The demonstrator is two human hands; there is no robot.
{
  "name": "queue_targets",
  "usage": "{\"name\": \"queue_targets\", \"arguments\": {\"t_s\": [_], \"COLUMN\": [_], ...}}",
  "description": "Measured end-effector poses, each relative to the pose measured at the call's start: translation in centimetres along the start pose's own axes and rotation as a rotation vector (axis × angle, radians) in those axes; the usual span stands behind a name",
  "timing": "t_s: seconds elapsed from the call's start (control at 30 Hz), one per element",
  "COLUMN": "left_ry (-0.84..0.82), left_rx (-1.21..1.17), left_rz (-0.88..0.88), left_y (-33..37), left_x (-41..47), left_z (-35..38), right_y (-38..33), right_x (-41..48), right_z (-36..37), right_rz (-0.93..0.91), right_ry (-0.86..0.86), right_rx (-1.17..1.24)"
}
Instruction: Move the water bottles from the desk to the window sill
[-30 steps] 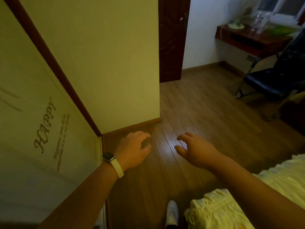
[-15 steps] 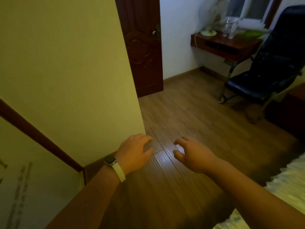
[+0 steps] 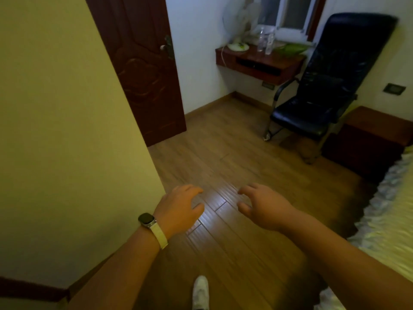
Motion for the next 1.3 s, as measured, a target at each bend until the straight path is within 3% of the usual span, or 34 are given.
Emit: {"name": "queue_targets", "arguments": {"t_s": [0.33, 0.63, 0.93, 1.3], "left_ry": [0.017, 0.040, -0.009, -0.032], "left_rx": [-0.043, -0.111, -0.067, 0.053], "left_rz": [0.132, 0.182, 0.140, 0.149], "left_y": [-6.7, -9.4, -9.2, -3.4], "left_x": [13.8, 23.0, 36.3, 55.3], "left_z": [-9.1, -11.7, -12.7, -14.5], "right_y": [-3.5, -1.6, 5.6, 18.5], "right_x": [13.2, 20.6, 32.5, 45.0], "right_z": [-6.3, -10.5, -14.2, -21.9], "right_rz": [0.125, 0.198, 0.172, 0.164], "right_ry": [0.085, 0.117, 0.129, 0.092], "right_rx": [0.023, -0.002, 0.046, 0.056]}}
Point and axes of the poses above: each hand's wrist, its own x-axis towards the middle knuckle, its own z-axis out of the palm, y = z × x, the point moved 2 cm from there along x, towards the middle knuckle, and after that the axes turned 6 degrees about -y, right-handed, at the moved point
